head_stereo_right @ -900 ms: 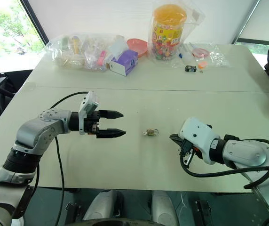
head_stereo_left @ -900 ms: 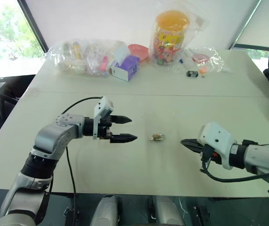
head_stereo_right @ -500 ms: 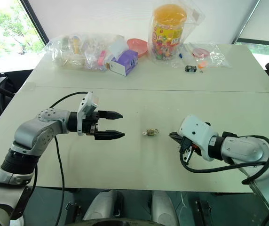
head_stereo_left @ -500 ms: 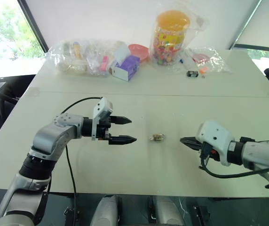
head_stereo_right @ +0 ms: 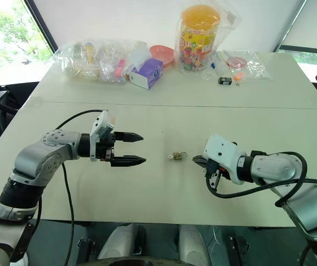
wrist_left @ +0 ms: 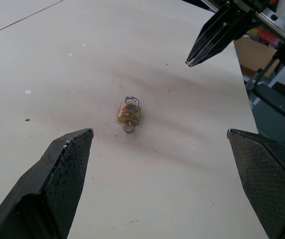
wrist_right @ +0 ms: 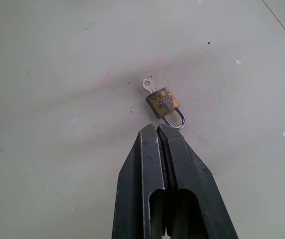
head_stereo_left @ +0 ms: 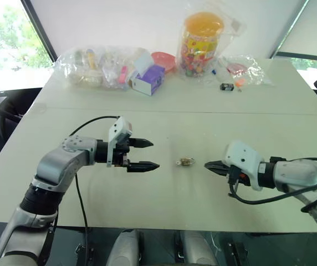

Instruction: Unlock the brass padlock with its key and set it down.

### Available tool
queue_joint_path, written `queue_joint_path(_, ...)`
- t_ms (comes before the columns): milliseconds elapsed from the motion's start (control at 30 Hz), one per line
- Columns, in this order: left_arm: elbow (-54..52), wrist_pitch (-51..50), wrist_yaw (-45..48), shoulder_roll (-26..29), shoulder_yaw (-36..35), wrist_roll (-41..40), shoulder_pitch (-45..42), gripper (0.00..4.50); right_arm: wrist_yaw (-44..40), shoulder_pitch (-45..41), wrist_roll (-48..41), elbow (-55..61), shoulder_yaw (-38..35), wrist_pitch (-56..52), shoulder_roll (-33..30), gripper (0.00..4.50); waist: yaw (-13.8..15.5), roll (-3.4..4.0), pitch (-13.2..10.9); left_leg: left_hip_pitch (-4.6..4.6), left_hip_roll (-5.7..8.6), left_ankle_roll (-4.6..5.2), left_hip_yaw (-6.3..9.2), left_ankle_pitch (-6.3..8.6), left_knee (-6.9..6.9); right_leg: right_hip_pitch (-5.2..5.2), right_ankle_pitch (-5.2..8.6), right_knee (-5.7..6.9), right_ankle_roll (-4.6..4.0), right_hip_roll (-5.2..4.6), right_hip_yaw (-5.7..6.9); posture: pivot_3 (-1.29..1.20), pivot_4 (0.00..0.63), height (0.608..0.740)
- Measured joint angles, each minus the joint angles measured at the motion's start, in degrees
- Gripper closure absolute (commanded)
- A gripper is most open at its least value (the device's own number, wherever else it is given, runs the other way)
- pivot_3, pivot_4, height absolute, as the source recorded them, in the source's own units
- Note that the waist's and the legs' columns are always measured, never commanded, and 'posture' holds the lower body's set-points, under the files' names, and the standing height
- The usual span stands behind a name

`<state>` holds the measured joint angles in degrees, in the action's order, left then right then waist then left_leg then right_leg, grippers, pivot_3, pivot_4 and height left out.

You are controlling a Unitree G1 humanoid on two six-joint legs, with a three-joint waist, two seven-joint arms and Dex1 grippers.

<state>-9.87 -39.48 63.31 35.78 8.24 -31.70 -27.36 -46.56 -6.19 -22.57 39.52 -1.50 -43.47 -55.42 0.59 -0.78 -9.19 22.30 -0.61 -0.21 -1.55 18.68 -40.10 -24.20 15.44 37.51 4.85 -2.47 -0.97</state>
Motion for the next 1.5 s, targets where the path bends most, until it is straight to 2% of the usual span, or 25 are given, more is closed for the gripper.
queue_joint_path(33, -0.03, 0.00, -0.12, -0.06, -0.02, 0.00, 0.03, 0.03, -0.39, -0.79, 0.05, -0.66, 0.71, 0.28, 0.00, 4.50, 0.00, 0.00, 0.00, 0.00, 0.00, 0.00, 0.00, 0.00, 0.00, 0.00, 0.00, 0.00, 0.00, -0.01, 0.00, 0.00, 0.150, 0.735)
queue_joint_path(67, -0.06, 0.00, -0.28, -0.13, -0.01, 0.00, 0.05, 0.00, -0.95, -1.77, 0.10, -1.50, 1.47, 0.58, 0.04, 3.98, -0.01, 0.00, 0.00, 0.00, 0.00, 0.00, 0.00, 0.00, 0.00, 0.00, 0.00, 0.00, 0.00, -0.02, 0.00, 0.00, 0.150, 0.735)
queue_joint_path(100, -0.11, 0.00, -0.44, -0.23, 0.00, 0.00, 0.08, 0.00, -1.66, -3.37, 0.24, -2.69, 2.63, 0.94, 0.14, 3.72, -0.05, 0.00, 0.00, 0.00, 0.00, 0.00, 0.00, 0.00, 0.00, 0.00, 0.00, 0.00, 0.00, -0.02, 0.00, 0.00, 0.150, 0.735)
queue_joint_path(333, -1.17, 0.00, -1.44, -1.21, 0.07, -0.02, 0.18, 0.00, -6.81, -12.61, 3.49, -13.27, 10.94, 5.25, 1.63, 0.21, -0.14, 0.00, 0.00, 0.00, -0.02, 0.00, 0.00, 0.00, 0.01, -0.03, 0.00, 0.00, 0.00, -0.05, 0.00, 0.00, 0.150, 0.735)
queue_joint_path(367, -1.19, 0.00, -1.55, -1.32, 0.08, -0.02, 0.18, 0.00, -7.40, -13.26, 3.97, -14.43, 11.91, 5.88, 1.92, 0.09, -0.14, 0.00, 0.00, 0.01, -0.01, 0.00, -0.01, 0.00, 0.01, -0.03, 0.00, 0.00, 0.00, -0.05, 0.00, 0.00, 0.150, 0.735)
queue_joint_path(667, -3.89, -0.53, -2.96, -0.59, -0.22, -0.20, 2.28, 0.00, -14.27, -22.45, 9.11, -33.92, 19.87, 15.20, 11.34, 0.09, -0.37, 0.02, -0.01, 0.04, -0.03, 0.00, -0.02, 0.00, 0.02, -0.10, 0.00, 0.01, 0.00, -0.08, 0.00, 0.00, 0.150, 0.735)
queue_joint_path(900, -5.14, -1.03, -3.75, 0.29, -0.47, -0.20, 3.33, 0.00, -17.16, -24.57, 13.37, -44.46, 21.87, 21.45, 14.31, 0.09, -0.16, 0.02, -0.01, 0.05, -0.01, -0.01, -0.03, 0.00, 0.02, -0.10, 0.00, 0.01, 0.00, -0.13, 0.00, 0.00, 0.150, 0.735)
queue_joint_path(1067, -6.11, -1.07, -3.83, 0.39, -0.57, -0.20, 4.08, 0.00, -18.53, -25.03, 14.54, -46.51, 21.70, 24.14, 15.26, 0.09, -0.35, 0.03, -0.01, 0.04, -0.02, -0.01, -0.02, 0.00, 0.02, -0.10, -0.01, 0.02, 0.00, -0.12, 0.00, 0.00, 0.150, 0.735)
queue_joint_path(1100, -6.11, -1.07, -3.83, 0.46, -0.57, -0.20, 4.19, 0.00, -18.62, -25.03, 14.72, -46.68, 21.67, 24.50, 15.44, 0.60, -0.36, 0.03, -0.01, 0.04, -0.03, -0.01, -0.02, 0.00, 0.02, -0.10, -0.01, 0.02, 0.00, -0.12, 0.00, 0.00, 0.150, 0.735)
queue_joint_path(1133, -6.11, -1.07, -3.83, 0.57, -0.57, -0.19, 4.21, 0.00, -18.86, -25.01, 14.99, -46.79, 21.71, 25.05, 15.65, 0.82, -0.38, 0.03, -0.01, 0.04, -0.03, -0.01, -0.02, 0.00, 0.02, -0.10, -0.01, 0.02, 0.00, -0.12, 0.00, 0.00, 0.150, 0.735)
queue_joint_path(1333, -6.11, -1.06, -3.80, 0.79, -0.56, -0.18, 4.21, 0.00, -19.16, -24.63, 15.69, -46.54, 21.71, 25.91, 16.69, 3.81, -0.60, 0.03, 0.00, 0.01, -0.04, -0.02, -0.02, -0.01, 0.01, -0.10, -0.01, 0.05, 0.00, -0.12, -0.01, 0.00, 0.150, 0.735)
queue_joint_path(1500, -5.82, -1.37, -3.63, 0.29, -0.53, -0.43, 4.01, 0.00, -15.78, -23.43, 18.94, -43.93, 21.62, 28.41, 17.06, 3.82, -1.19, 0.03, 0.00, 0.01, -0.04, -0.03, -0.02, -0.02, 0.02, -0.09, -0.01, 0.07, 0.00, -0.13, -0.01, 0.00, 0.150, 0.735)
